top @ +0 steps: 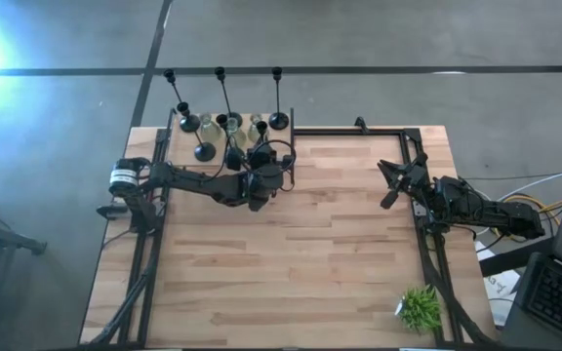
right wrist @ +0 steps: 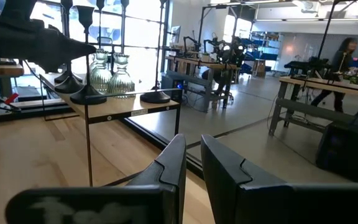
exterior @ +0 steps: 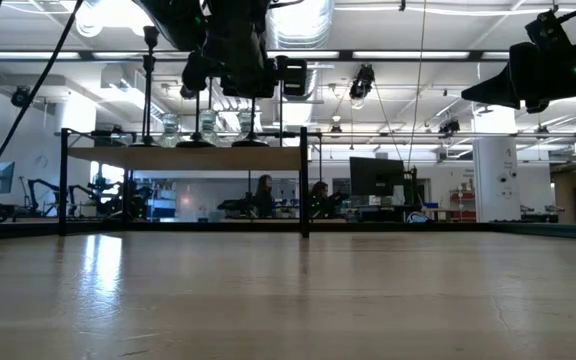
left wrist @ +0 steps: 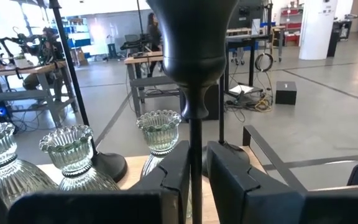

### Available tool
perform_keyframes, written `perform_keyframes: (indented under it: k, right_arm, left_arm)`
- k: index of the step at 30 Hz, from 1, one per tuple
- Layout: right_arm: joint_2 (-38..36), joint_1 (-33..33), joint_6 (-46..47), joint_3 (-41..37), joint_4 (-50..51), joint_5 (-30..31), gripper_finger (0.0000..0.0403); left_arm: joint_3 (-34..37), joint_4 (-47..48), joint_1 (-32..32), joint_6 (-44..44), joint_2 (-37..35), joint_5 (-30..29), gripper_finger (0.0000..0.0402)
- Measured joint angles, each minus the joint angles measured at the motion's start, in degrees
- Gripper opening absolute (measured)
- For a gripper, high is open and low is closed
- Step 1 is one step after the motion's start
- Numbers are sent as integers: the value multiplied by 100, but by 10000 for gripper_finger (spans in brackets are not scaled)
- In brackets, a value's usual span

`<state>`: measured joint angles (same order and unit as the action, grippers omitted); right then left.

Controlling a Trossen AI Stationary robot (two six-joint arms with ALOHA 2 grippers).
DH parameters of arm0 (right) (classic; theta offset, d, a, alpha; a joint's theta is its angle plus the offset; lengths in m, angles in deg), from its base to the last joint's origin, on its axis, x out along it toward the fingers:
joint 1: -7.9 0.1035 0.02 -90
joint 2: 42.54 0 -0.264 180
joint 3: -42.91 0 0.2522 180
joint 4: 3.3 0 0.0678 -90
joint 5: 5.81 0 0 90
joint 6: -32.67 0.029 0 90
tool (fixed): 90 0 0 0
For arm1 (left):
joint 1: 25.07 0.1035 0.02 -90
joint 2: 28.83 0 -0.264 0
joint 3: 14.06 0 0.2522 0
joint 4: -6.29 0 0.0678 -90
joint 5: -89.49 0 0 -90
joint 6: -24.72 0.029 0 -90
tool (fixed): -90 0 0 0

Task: Pick & Place candle stick holders
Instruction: Put the small black candle holder on the shelf

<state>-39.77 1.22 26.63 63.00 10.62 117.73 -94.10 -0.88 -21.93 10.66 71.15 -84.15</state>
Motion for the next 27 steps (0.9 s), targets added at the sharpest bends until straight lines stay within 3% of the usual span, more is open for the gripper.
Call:
perform_keyframes:
  k: [11,27]
  right_arm:
    - [1,2,0,0,0,0,43]
    - [-1,2,0,0,0,0,43]
  left_arm:
    - [0,-4,0,9,0,-96,61]
    - [0,-4,-41,179,-2,-89,117]
